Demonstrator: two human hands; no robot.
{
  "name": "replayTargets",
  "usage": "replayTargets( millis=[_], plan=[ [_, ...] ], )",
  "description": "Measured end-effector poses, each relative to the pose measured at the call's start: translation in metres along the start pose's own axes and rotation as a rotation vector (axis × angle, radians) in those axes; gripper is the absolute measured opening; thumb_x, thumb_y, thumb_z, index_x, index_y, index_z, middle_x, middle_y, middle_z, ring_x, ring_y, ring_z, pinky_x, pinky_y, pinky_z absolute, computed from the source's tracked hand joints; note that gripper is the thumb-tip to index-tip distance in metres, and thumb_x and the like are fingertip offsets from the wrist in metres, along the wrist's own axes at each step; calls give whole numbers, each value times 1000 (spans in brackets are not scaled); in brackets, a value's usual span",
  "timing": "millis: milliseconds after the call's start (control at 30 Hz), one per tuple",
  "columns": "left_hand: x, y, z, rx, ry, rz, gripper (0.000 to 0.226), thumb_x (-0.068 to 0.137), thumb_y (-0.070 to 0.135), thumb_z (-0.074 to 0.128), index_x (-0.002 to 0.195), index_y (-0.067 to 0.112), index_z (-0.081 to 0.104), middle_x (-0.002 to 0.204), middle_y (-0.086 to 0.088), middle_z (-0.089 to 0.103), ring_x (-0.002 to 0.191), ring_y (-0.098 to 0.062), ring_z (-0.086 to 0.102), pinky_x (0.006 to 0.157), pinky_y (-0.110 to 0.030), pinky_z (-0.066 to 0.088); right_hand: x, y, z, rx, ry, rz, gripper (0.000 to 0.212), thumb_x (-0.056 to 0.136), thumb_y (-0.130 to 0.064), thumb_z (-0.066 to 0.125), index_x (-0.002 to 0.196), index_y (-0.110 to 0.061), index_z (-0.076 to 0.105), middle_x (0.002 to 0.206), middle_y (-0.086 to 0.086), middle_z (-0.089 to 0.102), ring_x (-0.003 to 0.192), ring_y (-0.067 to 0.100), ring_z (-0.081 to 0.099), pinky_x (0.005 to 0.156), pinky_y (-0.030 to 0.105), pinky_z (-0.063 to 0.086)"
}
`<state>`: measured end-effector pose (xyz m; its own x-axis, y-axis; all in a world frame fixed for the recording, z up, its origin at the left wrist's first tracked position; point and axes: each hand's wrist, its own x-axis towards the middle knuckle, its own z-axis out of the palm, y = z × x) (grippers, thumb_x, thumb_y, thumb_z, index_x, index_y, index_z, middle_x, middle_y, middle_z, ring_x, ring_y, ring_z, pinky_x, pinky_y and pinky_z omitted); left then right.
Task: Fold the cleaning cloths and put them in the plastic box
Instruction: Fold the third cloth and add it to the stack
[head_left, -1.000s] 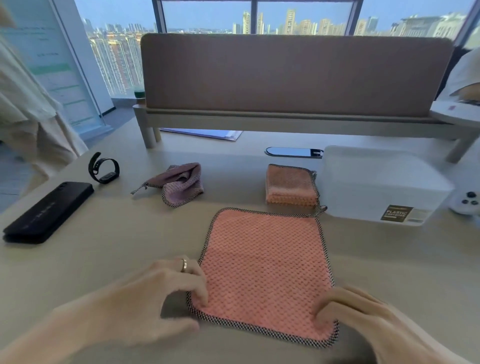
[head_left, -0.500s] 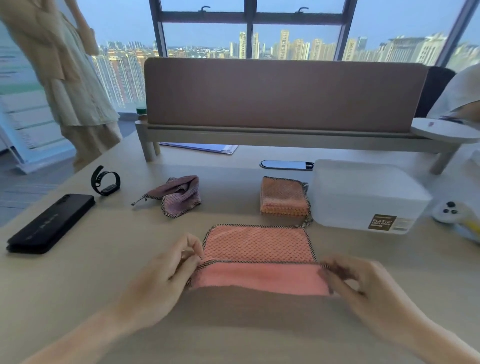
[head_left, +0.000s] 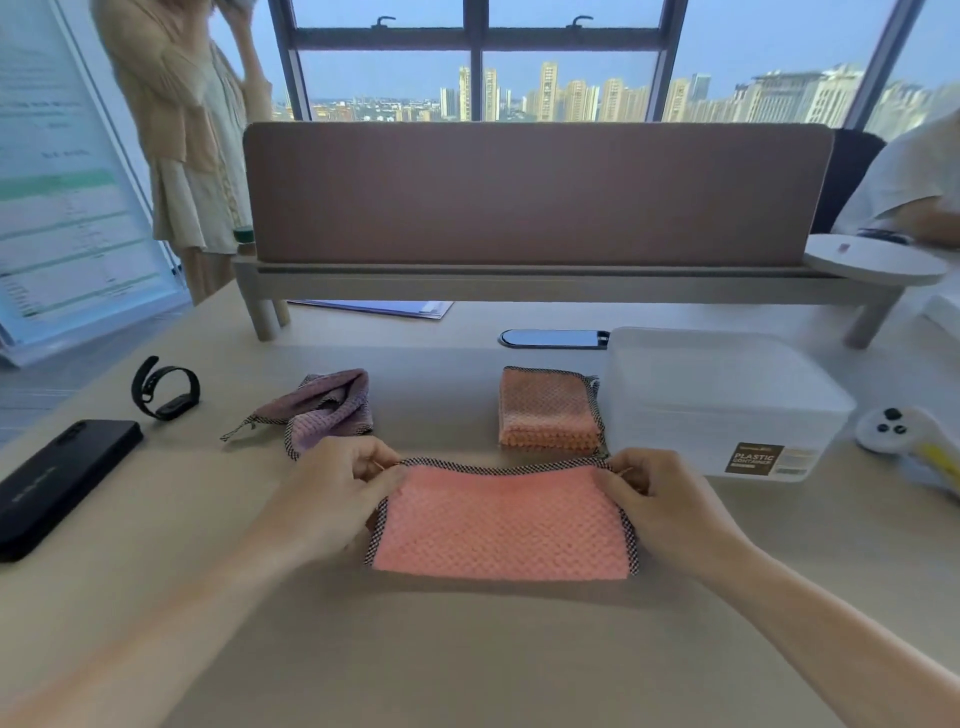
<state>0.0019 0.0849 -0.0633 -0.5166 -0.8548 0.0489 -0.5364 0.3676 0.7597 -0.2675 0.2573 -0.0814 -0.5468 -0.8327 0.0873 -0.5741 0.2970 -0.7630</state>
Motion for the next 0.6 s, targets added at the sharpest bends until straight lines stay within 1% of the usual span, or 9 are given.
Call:
replayTargets(
  millis=[67,100,167,300,433,533,600],
  plan=[
    [8,-7,7,137,27,-4,16,91,33,75,76,28,71,67,12,74,51,4,61,51,-17,41,6,-2,5,-76,13,11,14,95,-32,67,84,-25,73,76,-7,75,74,8,68,70,27,52],
    [10,-10,10,207,45,-4,18,89,35,77,73,30,70,65,13,73,58,5,64,55,-16,41,8,-1,7,-108,13,16,11,95,-31,68,86,-26,73,78,-8,74,76,6,68,71,25,53],
    [11,-14,14,285,72,6,21,87,37,78,69,32,68,65,12,71,64,4,64,58,-16,40,11,-1,9,-148,26,13,8,94,-29,69,87,-25,72,77,-9,72,75,4,66,71,23,53],
    [11,-16,14,338,78,31,21,87,35,77,70,30,67,64,11,69,62,1,62,58,-19,40,14,1,11,-188,52,-9,11,93,-28,71,83,-25,70,72,-7,71,71,5,65,65,18,49],
    [12,-14,15,338,99,38,20,90,30,73,72,28,65,65,9,68,63,-1,61,60,-23,42,18,-1,10,-198,62,-9,11,93,-31,70,84,-25,69,74,-6,71,71,5,64,61,15,44],
    [14,-14,15,344,102,23,20,90,32,73,72,28,64,65,10,68,66,-3,62,62,-27,45,21,-1,10,-212,43,-6,12,94,-33,69,85,-25,68,73,-7,71,70,5,64,60,15,43],
    [14,-13,16,354,100,22,21,89,33,74,72,27,64,64,10,68,66,-3,62,61,-27,46,22,-1,11,-236,29,2,13,95,-34,68,86,-25,67,73,-7,70,69,6,64,60,18,45]
  ],
)
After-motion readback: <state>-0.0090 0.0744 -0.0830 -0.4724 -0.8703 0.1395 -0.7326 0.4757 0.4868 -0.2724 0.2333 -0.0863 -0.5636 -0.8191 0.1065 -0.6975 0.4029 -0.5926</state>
